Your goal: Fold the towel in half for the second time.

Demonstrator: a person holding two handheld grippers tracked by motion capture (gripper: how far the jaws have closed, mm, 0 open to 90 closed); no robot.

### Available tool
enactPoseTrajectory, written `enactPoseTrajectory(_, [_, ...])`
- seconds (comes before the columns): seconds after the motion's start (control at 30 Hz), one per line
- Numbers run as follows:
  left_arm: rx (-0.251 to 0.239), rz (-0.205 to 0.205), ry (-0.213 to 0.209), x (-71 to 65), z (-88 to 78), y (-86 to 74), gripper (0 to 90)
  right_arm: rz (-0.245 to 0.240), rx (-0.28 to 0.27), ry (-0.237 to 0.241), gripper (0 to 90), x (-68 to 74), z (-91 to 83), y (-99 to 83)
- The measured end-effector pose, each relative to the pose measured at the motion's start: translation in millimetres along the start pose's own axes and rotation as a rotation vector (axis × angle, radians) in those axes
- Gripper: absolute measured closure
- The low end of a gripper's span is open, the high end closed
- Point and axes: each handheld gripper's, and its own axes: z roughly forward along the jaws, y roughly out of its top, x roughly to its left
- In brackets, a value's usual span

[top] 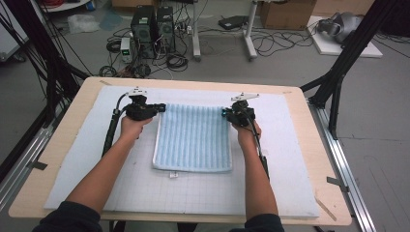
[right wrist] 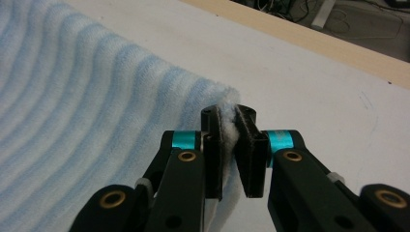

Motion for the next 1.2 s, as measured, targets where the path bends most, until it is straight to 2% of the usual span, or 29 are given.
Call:
enactPoseTrajectory(0.27, [-0.029,0.01,-0.036,-9.9,-16.2,3.4,83.9,-0.001,-0.02,0.05,82.2,4.1,-16.2,3.0])
enactPoseTrajectory(0.33, [-0.02,0.001,-0.047,-12.6,-20.2,3.0,83.7,-0.002,-0.028,0.062,82.1,6.2,-22.2,2.0])
enactPoseTrajectory(0.4, [-0.041,0.003,-0.053,-16.9,-24.8,-1.5,83.7,-0.009,-0.039,0.073,82.1,8.6,-28.1,-1.2])
enactPoseTrajectory(0.5, [-0.024,0.004,-0.073,-22.0,-29.9,-6.9,83.7,-0.009,-0.047,0.084,82.1,11.1,-35.7,-9.6])
enactPoseTrajectory(0.6, [-0.066,0.01,-0.086,-28.2,-37.4,-12.7,83.7,-0.006,-0.051,0.098,81.8,13.1,-42.9,-16.3])
enactPoseTrajectory(0.83, [-0.07,0.015,-0.107,-34.5,-49.7,-27.7,83.7,-0.039,-0.067,0.108,81.9,24.0,-56.6,-21.4])
enactPoseTrajectory(1.1, [-0.072,0.045,-0.116,-41.6,-61.5,-42.1,83.4,-0.069,-0.089,0.126,81.5,37.4,-68.5,-36.4])
enactPoseTrajectory(1.2, [-0.076,0.054,-0.128,-46.5,-65.5,-49.4,83.4,-0.094,-0.064,0.128,81.6,42.9,-73.4,-37.7])
